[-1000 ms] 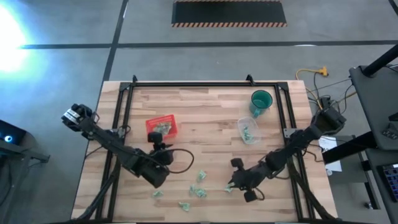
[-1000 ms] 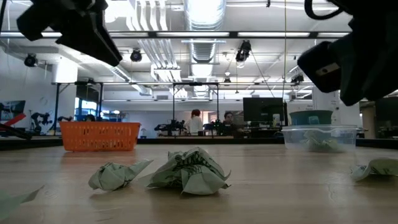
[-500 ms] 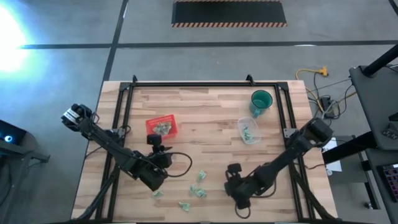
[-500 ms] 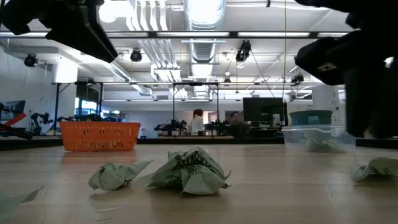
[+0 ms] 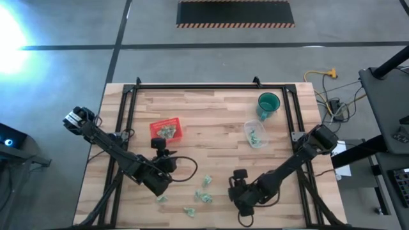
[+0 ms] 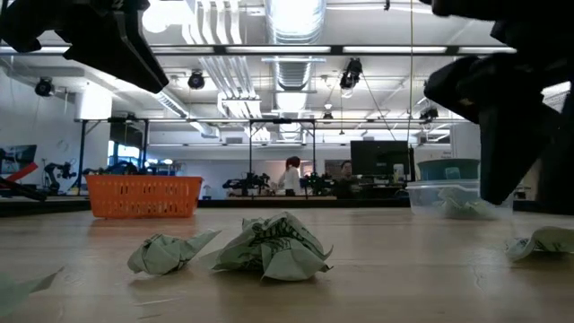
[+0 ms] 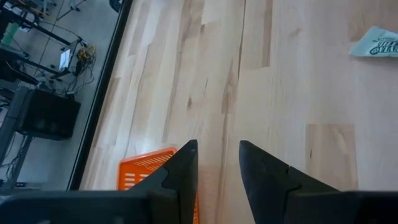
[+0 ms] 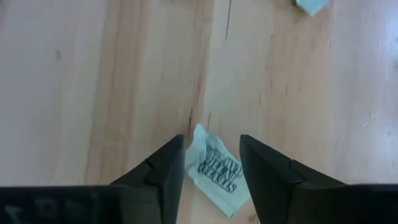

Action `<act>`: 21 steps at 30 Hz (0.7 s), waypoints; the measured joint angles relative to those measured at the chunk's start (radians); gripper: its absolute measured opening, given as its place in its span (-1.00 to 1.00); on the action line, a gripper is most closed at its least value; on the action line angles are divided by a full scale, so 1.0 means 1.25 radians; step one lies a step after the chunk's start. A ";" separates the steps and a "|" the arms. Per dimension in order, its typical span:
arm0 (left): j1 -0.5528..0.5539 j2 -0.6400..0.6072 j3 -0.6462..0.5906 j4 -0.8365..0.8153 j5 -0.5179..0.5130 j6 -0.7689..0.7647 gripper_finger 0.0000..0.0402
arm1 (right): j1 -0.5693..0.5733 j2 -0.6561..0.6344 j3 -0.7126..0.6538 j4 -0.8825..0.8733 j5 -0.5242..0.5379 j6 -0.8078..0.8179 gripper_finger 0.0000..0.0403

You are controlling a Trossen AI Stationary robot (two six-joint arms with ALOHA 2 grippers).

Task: Pick and place items into bin
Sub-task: Put the stevia packet into the transparent container

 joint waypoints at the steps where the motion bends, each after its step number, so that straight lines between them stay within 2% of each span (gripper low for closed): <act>1: 0.000 0.000 0.000 0.000 0.000 0.000 -0.50 | 0.000 0.000 -0.005 0.000 0.000 0.005 -0.26; 9: 0.000 0.000 0.000 -0.007 0.001 0.000 -0.50 | 0.000 0.000 -0.022 0.009 -0.015 0.047 -0.10; 21: 0.000 0.000 0.000 -0.006 0.001 0.000 -0.50 | 0.004 0.000 -0.023 0.030 -0.032 0.060 -0.03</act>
